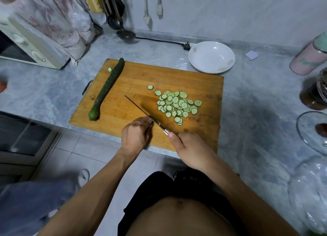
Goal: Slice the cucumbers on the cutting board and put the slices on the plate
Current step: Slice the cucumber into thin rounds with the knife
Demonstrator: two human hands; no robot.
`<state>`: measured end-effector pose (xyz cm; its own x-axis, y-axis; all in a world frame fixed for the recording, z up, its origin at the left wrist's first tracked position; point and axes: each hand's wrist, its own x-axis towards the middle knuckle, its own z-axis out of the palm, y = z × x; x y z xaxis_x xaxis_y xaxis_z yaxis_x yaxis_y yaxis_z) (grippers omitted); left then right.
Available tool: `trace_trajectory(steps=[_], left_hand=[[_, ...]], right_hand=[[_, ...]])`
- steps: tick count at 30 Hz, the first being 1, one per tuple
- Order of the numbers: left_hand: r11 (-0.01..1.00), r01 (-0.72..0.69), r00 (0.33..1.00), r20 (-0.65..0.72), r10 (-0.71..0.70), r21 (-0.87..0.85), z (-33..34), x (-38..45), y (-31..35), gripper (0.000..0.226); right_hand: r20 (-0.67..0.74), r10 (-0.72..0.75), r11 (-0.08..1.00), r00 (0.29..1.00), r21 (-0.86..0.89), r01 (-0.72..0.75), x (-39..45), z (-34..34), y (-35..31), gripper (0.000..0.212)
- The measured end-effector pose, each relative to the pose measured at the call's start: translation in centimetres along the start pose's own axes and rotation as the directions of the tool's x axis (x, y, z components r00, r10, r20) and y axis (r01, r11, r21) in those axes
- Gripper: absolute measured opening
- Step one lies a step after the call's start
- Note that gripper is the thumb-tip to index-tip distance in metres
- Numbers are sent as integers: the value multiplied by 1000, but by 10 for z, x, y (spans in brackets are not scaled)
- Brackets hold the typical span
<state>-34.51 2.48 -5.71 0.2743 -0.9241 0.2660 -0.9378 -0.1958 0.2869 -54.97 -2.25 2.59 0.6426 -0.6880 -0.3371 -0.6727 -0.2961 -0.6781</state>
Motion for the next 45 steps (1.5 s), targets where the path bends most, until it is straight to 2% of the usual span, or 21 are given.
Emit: trace_trajectory(steps=[5, 8, 22, 29, 35, 38, 45], left_hand=[[989, 149, 986, 78, -150, 18, 10, -4, 4, 26], [984, 177, 981, 77, -176, -12, 15, -6, 3, 30], [987, 129, 992, 21, -127, -93, 26, -8, -3, 34], [984, 130, 991, -12, -132, -124, 24, -10, -3, 32], [985, 74, 992, -93, -90, -158, 20, -8, -3, 28], [989, 31, 994, -99, -46, -145, 21, -5, -6, 25], [997, -24, 997, -80, 18, -72, 21, -2, -6, 23]], right_hand=[[19, 33, 999, 999, -9, -32, -1, 2, 2, 51], [35, 45, 999, 998, -9, -45, 0, 1, 4, 50], [81, 45, 999, 996, 8, -46, 20, -2, -2, 61], [26, 43, 998, 999, 38, -44, 27, 5, 5, 59], [-25, 117, 980, 993, 166, -112, 31, -8, 17, 69], [-28, 83, 991, 996, 110, -79, 26, -16, 18, 59], [12, 72, 997, 997, 7, -72, 3, -2, 9, 56]])
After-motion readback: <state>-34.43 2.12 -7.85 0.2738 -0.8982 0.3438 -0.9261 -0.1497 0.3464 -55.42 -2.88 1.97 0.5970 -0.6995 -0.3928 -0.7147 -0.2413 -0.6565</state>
